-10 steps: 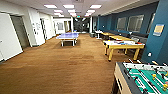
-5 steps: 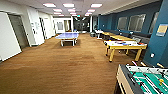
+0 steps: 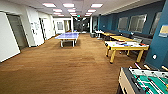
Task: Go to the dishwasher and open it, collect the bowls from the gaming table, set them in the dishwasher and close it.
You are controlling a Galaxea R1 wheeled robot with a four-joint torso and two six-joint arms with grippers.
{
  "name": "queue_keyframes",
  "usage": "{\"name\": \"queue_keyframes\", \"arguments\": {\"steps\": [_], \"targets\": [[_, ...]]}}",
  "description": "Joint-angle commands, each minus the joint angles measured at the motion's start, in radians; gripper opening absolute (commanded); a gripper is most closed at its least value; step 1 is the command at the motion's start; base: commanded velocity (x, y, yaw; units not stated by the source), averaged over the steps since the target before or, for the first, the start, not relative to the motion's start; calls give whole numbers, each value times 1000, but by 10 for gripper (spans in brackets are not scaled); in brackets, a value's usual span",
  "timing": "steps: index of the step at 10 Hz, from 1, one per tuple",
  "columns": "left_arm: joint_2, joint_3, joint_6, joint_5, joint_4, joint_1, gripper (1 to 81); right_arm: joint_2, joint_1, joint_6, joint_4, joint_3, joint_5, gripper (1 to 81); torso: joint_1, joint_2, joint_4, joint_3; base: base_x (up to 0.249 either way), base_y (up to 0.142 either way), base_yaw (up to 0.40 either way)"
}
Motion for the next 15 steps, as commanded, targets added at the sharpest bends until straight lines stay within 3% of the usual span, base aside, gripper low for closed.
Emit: {"name": "queue_keyframes", "arguments": {"steps": [1, 15], "targets": [[-6, -2, 4, 39, 1, -74, 811, 0, 74, 0, -3, -2, -41, 811, 0, 0, 0, 0, 184, 0, 0], [6, -2, 4, 39, 1, -74, 811, 14, 78, 1, -2, 0, -40, 811, 0, 0, 0, 0, 195, 0, 0]]}}
